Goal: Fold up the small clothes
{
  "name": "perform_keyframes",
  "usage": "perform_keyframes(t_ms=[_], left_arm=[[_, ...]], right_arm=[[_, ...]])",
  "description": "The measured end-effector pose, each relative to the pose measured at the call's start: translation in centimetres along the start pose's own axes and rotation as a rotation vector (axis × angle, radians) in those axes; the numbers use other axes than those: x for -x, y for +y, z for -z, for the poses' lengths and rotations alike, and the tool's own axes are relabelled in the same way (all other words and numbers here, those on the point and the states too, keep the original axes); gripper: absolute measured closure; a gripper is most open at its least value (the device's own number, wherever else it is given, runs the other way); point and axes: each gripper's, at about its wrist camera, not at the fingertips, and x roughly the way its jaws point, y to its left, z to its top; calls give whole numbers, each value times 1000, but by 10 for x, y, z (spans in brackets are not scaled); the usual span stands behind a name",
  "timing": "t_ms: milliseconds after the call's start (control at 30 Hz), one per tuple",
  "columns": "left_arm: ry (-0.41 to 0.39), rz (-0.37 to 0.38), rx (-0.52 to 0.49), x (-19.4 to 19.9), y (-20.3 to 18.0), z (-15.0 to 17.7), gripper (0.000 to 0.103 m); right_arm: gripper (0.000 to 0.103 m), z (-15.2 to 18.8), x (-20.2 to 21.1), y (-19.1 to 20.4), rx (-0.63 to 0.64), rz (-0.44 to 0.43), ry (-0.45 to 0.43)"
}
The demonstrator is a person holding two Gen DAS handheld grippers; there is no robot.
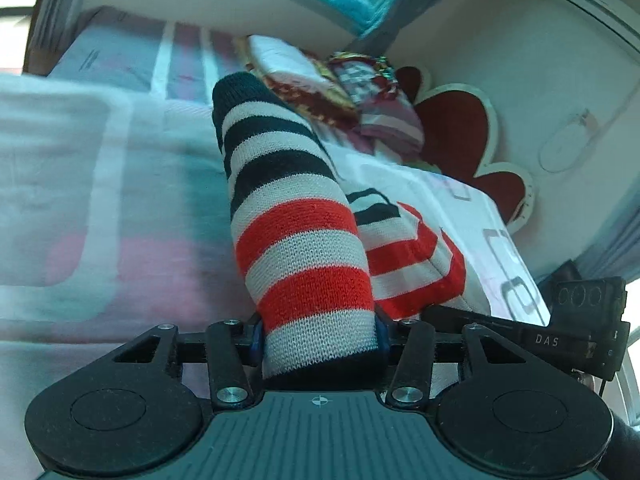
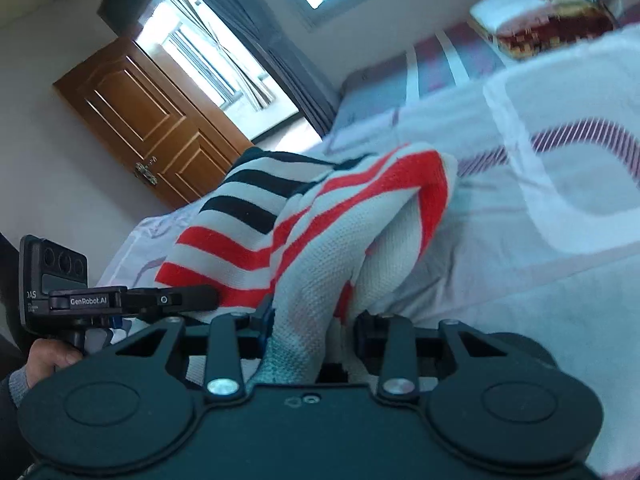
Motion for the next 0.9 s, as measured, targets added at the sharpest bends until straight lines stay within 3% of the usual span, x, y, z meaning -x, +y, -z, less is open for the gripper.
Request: perform_keyframes(t_ms=[133,500,700,900], left_arm=[[12,0,-28,1,-25,5,54],[15,-27,-59,27,-56,25,54],[-17,-37,-58,66,-35,21,54],[-51,-44,-30,118,22,20,54]], right_arm=[[68,7,32,-5,-14,3,-30],[68,13,42,5,-34,6,-24],[68,11,25,34,3,-8,-22],[68,9,-15,81,45,-23,-9]])
